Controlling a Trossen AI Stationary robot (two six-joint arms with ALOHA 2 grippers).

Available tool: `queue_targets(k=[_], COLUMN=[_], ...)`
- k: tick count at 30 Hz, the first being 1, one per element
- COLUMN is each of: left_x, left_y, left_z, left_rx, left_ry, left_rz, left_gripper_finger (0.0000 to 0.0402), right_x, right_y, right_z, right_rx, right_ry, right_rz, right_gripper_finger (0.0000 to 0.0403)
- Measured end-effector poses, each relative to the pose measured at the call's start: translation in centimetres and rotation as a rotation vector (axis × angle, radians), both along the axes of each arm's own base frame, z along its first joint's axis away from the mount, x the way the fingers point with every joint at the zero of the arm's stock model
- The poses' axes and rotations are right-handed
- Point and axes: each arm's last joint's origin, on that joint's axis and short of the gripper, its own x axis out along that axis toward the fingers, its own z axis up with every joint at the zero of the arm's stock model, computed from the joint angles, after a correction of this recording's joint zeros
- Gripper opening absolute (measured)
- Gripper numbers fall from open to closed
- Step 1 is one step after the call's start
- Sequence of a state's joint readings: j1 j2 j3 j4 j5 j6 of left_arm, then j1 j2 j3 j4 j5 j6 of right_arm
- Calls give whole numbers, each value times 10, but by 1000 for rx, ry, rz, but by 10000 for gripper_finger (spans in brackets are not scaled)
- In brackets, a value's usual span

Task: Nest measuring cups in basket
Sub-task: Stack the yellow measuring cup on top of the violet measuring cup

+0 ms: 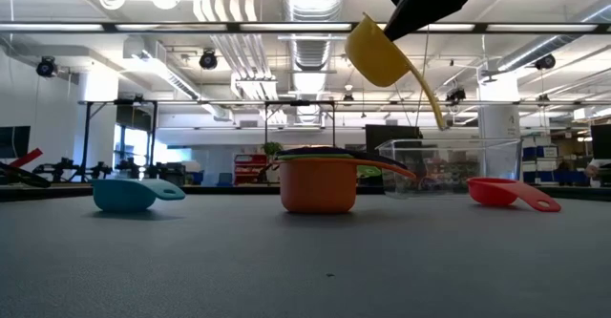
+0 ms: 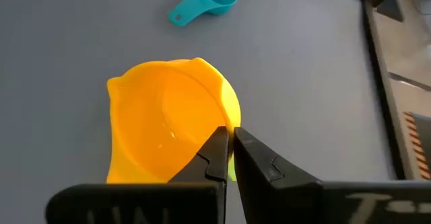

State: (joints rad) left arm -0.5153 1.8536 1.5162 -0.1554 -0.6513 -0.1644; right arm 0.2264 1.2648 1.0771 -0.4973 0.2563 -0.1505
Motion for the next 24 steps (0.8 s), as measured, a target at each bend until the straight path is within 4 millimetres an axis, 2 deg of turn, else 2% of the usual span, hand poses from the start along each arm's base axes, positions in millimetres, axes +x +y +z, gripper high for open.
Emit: queue_targets(k=[5, 11, 15, 19, 24], left_x=[-29, -74, -96, -108, -110], left_y=[26, 52, 65, 74, 79], left_z=[-5, -9, -22, -32, -37], left_rx=[-102, -129, -144, -162, -164], left_ry=[-223, -489, -612, -689, -702], left_rz=[-165, -157, -117, -97, -84], left_gripper_finger=[5, 3, 3, 3, 3], right_x=[0, 1, 3, 7, 17], right_y=[0, -6, -16, -28, -42], right_z=[0, 0, 0, -1, -11], right_rx=[-6, -52, -37, 3, 14], right_ry=[4, 11, 18, 19, 36], right_rz=[19, 63, 120, 159, 193], right_gripper_finger=[8, 8, 8, 8, 8])
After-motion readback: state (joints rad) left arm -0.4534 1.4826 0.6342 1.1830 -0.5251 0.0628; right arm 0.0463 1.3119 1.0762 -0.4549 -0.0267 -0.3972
